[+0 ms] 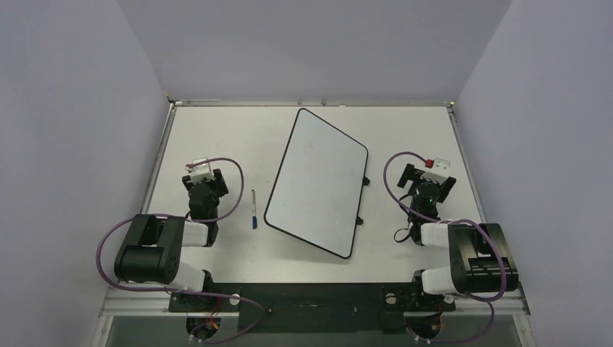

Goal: Write a sentence on the whiteboard
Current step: Pick up the whiteboard marker from the center of the board.

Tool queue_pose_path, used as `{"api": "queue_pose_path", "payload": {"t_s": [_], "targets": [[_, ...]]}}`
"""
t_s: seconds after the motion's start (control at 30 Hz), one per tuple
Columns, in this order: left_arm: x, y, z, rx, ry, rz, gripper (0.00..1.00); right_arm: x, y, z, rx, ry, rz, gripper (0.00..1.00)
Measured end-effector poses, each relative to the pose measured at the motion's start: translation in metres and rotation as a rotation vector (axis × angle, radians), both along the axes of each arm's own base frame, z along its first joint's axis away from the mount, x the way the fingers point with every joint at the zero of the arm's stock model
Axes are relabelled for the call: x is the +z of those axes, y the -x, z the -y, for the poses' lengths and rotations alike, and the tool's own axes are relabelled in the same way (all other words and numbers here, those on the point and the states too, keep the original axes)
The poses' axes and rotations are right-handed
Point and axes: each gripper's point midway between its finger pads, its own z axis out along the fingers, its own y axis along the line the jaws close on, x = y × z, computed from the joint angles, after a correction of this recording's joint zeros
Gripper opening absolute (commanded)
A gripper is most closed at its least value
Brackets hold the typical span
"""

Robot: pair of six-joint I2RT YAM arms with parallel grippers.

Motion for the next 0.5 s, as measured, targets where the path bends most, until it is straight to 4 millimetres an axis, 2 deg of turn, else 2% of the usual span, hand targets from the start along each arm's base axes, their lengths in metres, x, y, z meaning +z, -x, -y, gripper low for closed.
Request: {"api": "queue_pose_path", "payload": {"t_s": [0.5], "targets": [[0.0001,0.0001,0.0002,-0.003,-0.007,-0.002,0.58,0.0015,0.0014,-0.0003,-0.021,0.007,0.001,1.00]]}}
